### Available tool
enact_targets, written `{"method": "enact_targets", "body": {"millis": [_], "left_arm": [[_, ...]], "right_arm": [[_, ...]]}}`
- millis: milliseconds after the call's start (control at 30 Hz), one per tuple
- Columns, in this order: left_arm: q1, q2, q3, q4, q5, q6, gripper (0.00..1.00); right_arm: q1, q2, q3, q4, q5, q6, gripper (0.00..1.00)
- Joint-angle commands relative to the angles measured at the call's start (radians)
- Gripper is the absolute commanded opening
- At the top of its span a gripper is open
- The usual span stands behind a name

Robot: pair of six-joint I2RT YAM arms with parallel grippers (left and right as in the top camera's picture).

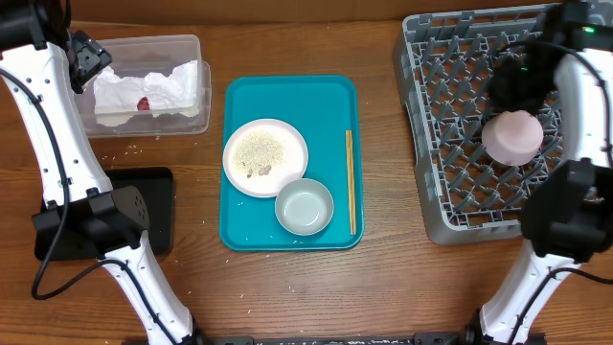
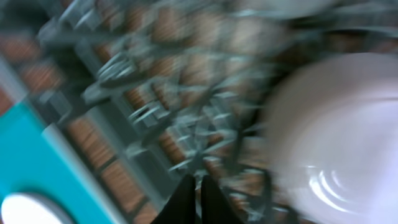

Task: Sort waste into correct bins and load items into the dishwasher
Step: 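Reach the right gripper to the light blue bowl on the tray, then grasp the light blue bowl and set it in the dish rack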

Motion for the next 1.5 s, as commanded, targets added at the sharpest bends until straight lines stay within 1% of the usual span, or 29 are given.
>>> {"method": "enact_targets", "body": {"millis": [0, 33, 100, 233, 333, 367, 433, 467, 500, 567, 667, 767, 867, 900, 967, 1067, 1133, 1167, 1267, 1400, 1467], "left_arm": [[-0.007, -0.006, -0.003, 0.001, -0.003, -0.012, 1.00], [-0.007, -0.006, -0.003, 0.001, -0.003, -0.012, 1.00], [-0.007, -0.006, -0.003, 0.001, -0.003, -0.012, 1.00], [-0.007, -0.006, -0.003, 0.001, -0.003, -0.012, 1.00], [-0.007, -0.006, -0.003, 0.001, -0.003, -0.012, 1.00], [-0.007, -0.006, -0.003, 0.001, -0.003, -0.012, 1.00], [-0.007, -0.006, -0.003, 0.001, -0.003, -0.012, 1.00], [-0.007, -0.006, -0.003, 0.001, -0.003, -0.012, 1.00], [-0.007, -0.006, -0.003, 0.001, -0.003, -0.012, 1.00], [-0.007, -0.006, -0.003, 0.001, -0.003, -0.012, 1.00], [-0.007, -0.006, -0.003, 0.001, -0.003, -0.012, 1.00], [-0.007, -0.006, -0.003, 0.001, -0.003, -0.012, 1.00], [-0.007, -0.006, -0.003, 0.001, -0.003, -0.012, 1.00], [-0.007, -0.006, -0.003, 0.001, -0.003, -0.012, 1.00], [-0.007, -0.006, -0.003, 0.001, -0.003, -0.012, 1.00], [-0.007, -0.006, -0.003, 0.001, -0.003, -0.012, 1.00], [-0.007, -0.006, -0.003, 0.001, -0.003, -0.012, 1.00], [-0.007, -0.006, -0.003, 0.001, -0.003, -0.012, 1.00], [-0.007, -0.006, -0.003, 0.001, -0.003, -0.012, 1.00], [-0.007, -0.006, -0.003, 0.001, -0.003, -0.012, 1.00], [-0.007, -0.006, -0.003, 0.001, -0.003, -0.012, 1.00]], "right_arm": [[0.146, -0.036, 0.001, -0.016, -0.064, -0.097, 0.13], [0.194, -0.036, 0.001, -0.032, -0.065, -0.099, 0.15], [0.288, -0.035, 0.000, -0.072, -0.066, -0.095, 0.31], [0.481, -0.035, -0.001, -0.175, -0.064, -0.096, 0.53], [0.629, -0.035, -0.001, -0.206, -0.047, -0.096, 0.60], [0.675, -0.035, -0.001, -0.205, -0.029, -0.096, 0.62], [0.768, -0.035, -0.001, -0.190, 0.048, -0.096, 0.70], [0.820, -0.035, -0.006, -0.175, 0.111, -0.096, 0.78], [0.872, -0.035, -0.019, -0.151, 0.180, -0.096, 0.89], [0.919, -0.035, -0.043, -0.118, 0.228, -0.096, 0.93], [0.987, -0.035, -0.112, -0.046, 0.232, -0.099, 0.92], [1.041, -0.035, -0.182, 0.019, 0.232, -0.156, 0.89], [1.077, -0.035, -0.251, 0.095, 0.241, -0.190, 0.84], [1.085, -0.035, -0.268, 0.111, 0.255, -0.189, 0.80], [1.098, -0.035, -0.288, 0.129, 0.277, -0.189, 0.69], [1.108, -0.035, -0.291, 0.134, 0.253, -0.185, 0.52], [1.110, -0.035, -0.295, 0.134, 0.234, -0.185, 0.42], [1.110, -0.035, -0.301, 0.133, 0.232, -0.185, 0.39], [1.110, -0.035, -0.340, 0.141, 0.227, -0.184, 0.36], [1.113, -0.035, -0.395, 0.166, 0.205, -0.184, 0.36], [1.113, -0.035, -0.394, 0.167, 0.205, -0.184, 0.33]]}}
